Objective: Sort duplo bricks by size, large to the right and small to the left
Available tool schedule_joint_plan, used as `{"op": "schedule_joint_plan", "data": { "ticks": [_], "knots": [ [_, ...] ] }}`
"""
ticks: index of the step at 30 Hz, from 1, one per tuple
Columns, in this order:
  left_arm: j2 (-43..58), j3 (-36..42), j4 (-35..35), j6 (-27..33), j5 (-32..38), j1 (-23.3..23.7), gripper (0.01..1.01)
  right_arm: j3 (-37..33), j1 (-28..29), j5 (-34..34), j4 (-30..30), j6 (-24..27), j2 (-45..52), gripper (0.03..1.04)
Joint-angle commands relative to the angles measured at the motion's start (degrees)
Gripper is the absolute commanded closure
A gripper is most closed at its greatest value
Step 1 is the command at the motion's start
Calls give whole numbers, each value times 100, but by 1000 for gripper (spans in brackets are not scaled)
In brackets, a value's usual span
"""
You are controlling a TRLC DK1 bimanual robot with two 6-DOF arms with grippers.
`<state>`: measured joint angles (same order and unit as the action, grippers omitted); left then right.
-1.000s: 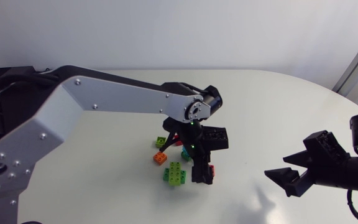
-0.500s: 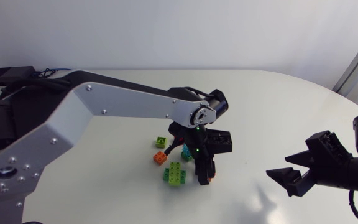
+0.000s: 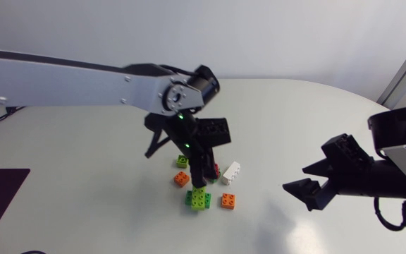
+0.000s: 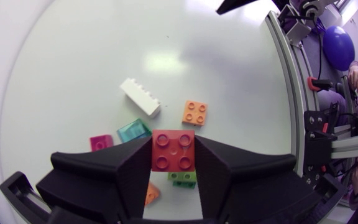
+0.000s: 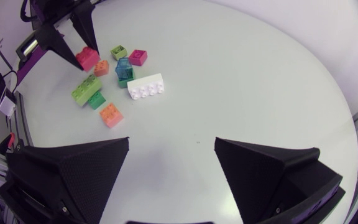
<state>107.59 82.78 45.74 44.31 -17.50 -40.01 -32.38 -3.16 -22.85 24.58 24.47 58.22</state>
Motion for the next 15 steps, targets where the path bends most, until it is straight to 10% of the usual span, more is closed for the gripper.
{"op": "schedule_joint_plan", "data": {
  "ticks": [1, 15],
  "knots": [
    [-537, -377, 85, 218, 9, 318, 925, -313, -440, 167, -173, -329, 410, 70],
    [-1276, -2275, -320, 534, -17, 1215, 911, -1640, -1591, 589, -937, -469, 3003, 70]
  ]
}}
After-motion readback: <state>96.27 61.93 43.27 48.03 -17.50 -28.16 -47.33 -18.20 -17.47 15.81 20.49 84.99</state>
